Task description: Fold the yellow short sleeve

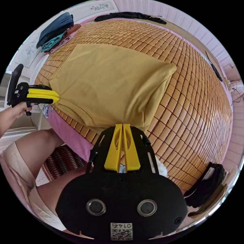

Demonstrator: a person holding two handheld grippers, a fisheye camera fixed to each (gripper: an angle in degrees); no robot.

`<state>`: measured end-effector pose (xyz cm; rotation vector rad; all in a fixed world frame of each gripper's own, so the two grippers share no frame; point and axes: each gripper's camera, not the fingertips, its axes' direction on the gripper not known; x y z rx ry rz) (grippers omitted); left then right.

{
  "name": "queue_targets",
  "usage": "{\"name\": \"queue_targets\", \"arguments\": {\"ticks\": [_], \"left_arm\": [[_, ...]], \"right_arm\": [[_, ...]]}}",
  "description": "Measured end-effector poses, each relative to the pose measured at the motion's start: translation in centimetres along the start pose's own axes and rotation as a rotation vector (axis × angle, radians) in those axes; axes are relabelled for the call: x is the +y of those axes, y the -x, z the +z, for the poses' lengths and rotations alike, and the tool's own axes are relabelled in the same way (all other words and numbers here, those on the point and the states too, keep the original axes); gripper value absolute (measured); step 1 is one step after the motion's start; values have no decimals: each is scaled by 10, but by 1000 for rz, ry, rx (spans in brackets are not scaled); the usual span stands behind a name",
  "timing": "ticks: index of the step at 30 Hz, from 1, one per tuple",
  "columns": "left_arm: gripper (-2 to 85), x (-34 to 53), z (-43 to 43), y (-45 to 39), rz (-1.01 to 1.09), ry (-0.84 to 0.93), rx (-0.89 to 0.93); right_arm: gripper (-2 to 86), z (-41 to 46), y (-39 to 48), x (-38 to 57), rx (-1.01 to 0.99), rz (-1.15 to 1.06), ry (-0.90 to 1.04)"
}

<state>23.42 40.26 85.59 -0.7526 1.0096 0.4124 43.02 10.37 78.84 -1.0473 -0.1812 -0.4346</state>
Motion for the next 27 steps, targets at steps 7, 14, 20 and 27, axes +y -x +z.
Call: {"name": "queue_targets", "arguments": {"ticks": [7, 14, 20, 27], "left_arm": [[0, 21, -5, -9, 19, -75, -52], [17, 37, 25, -1, -33, -33, -18], [21, 69, -3, -12, -54, -107, -147], [-8, 69, 11, -41, -41, -212, -22]], "right_arm": [[-3, -27, -22, -3, -13, 197, -127], [-3, -21, -34, 0, -16, 297, -60], [-3, -57, -13, -41, -29, 92, -161], [-4, -38, 32, -169, -82, -207, -153]]}}
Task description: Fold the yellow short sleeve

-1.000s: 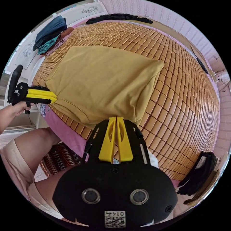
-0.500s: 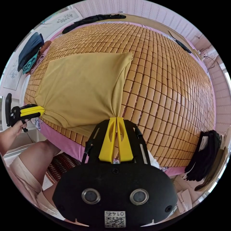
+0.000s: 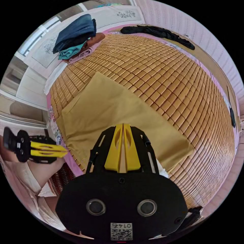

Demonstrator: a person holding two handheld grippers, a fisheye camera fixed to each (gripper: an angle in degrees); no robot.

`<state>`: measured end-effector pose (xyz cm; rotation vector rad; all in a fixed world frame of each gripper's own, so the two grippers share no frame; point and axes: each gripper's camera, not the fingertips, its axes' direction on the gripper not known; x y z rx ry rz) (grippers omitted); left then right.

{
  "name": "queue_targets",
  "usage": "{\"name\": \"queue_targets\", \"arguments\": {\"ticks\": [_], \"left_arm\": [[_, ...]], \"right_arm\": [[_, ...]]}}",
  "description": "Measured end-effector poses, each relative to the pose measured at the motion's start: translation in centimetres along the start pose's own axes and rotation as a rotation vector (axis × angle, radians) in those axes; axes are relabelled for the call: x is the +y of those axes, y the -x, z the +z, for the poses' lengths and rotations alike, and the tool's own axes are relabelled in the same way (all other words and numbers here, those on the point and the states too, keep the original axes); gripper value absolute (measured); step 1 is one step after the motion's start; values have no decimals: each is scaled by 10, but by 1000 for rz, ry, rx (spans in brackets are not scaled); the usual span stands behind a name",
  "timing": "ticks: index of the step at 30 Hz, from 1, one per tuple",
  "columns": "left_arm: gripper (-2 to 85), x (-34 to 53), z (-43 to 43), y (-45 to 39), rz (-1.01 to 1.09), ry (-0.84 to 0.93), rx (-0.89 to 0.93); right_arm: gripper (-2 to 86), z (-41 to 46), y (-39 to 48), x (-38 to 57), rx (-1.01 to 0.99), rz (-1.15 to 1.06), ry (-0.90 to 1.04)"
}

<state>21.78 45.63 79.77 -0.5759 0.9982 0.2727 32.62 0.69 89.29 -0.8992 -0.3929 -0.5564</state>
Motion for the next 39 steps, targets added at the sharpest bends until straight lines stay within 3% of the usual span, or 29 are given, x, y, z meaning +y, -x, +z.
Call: {"name": "queue_targets", "arguments": {"ticks": [3, 5, 8, 11, 24, 30, 34, 39], "left_arm": [[-9, -10, 26, -15, 23, -50, 29], [-10, -5, 63, -23, 59, 65, 66], [-10, 12, 65, -25, 93, 3, 109], [-10, 20, 65, -32, 163, -2, 87], [-10, 68, 70, -55, 197, -78, 35], [-10, 92, 72, -64, 228, -135, 29], [-7, 108, 68, -69, 240, -179, 46], [-6, 149, 24, -90, 315, -369, 142]], "right_arm": [[-4, 32, -12, -34, 12, -1, 126], [-4, 32, -20, -44, -14, -34, 136], [-4, 34, -30, -58, -52, -68, 229], [-4, 39, -38, -72, 0, -73, 213], [-5, 72, -69, -69, -102, -47, 285], [-9, 84, -81, -31, -100, 39, 150], [-8, 72, -105, 35, -298, 200, -96], [8, 41, -80, 176, -139, 336, -389]]}}
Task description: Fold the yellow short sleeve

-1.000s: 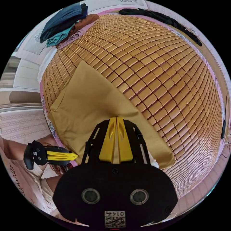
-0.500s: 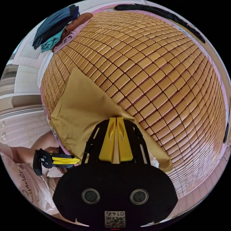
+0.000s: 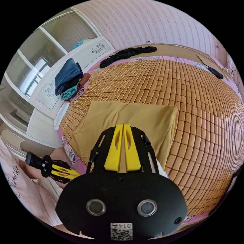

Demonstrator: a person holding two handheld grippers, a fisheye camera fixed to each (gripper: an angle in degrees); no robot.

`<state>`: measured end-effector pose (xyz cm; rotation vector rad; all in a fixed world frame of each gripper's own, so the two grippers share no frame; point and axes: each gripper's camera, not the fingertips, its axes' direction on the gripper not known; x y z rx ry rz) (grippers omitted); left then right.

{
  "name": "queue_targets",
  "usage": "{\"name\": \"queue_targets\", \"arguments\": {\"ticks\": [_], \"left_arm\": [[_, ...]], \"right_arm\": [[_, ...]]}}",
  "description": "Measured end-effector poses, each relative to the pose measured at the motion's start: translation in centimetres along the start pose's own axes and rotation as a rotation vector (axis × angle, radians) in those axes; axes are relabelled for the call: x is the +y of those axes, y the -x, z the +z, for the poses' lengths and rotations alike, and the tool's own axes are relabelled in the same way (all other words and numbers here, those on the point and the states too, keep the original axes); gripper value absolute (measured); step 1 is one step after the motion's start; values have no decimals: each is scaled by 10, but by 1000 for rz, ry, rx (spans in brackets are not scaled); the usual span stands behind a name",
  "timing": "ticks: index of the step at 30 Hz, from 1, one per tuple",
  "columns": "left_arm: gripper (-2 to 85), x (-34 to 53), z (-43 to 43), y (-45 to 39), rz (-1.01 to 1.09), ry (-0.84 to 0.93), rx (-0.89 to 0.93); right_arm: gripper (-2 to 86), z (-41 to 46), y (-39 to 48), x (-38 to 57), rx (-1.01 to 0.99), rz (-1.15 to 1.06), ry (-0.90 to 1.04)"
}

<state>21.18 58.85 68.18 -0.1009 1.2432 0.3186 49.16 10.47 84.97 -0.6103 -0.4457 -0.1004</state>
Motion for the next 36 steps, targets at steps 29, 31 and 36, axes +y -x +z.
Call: {"name": "queue_targets", "arguments": {"ticks": [29, 31, 36], "left_arm": [[140, -74, 79, -138, 225, 217, -143], [147, -84, 106, -142, 263, 256, -141], [157, -95, 155, -158, 330, 321, -130]], "right_arm": [[25, 10, -146, 232, -56, 332, -61], [19, 5, -155, 240, -118, 331, -110], [12, -9, -177, 269, -276, 362, -200]]}}
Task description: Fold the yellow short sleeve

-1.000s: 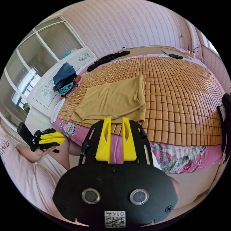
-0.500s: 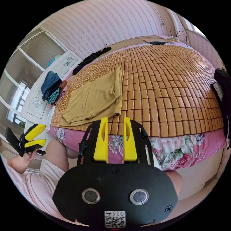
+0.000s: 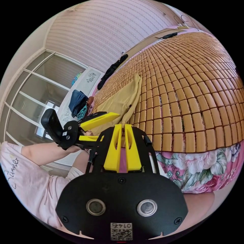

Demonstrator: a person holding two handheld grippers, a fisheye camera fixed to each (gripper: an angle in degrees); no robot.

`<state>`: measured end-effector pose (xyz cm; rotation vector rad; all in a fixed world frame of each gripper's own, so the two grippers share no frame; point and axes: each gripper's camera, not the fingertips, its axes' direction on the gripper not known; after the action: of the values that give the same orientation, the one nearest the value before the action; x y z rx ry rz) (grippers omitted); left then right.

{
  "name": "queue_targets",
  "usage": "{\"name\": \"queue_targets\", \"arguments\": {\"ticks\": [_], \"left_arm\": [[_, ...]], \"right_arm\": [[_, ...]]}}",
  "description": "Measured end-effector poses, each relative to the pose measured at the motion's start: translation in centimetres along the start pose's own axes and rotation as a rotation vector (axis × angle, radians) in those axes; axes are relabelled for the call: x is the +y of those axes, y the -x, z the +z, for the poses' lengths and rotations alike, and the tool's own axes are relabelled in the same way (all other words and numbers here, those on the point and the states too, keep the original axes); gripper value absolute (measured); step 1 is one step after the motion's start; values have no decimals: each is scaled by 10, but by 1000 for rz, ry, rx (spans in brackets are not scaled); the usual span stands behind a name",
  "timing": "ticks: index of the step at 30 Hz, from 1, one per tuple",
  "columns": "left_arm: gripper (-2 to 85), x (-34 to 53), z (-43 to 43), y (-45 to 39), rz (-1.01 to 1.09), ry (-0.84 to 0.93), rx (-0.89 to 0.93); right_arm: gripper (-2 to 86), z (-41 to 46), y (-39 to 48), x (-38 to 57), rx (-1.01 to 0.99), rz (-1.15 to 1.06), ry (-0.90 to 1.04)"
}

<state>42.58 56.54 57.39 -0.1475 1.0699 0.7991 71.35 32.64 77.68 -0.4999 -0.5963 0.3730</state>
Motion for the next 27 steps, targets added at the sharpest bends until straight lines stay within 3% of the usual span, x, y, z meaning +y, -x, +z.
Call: {"name": "queue_targets", "arguments": {"ticks": [12, 16, 19, 23, 27], "left_arm": [[91, 28, -10, -61, 81, -35, 28], [29, 50, -29, -75, 65, -49, 39], [10, 65, -42, -72, 17, -58, 72], [2, 82, -64, -57, -52, -84, 125], [3, 97, -83, -41, -99, -97, 163]], "right_arm": [[12, -19, -19, 47, -140, 44, 106], [19, -24, -7, 60, -183, 6, 123], [34, -34, -7, 64, -146, 11, 48], [103, -45, -37, 60, -74, 186, -95], [114, -47, -63, 49, -62, 334, -168]]}}
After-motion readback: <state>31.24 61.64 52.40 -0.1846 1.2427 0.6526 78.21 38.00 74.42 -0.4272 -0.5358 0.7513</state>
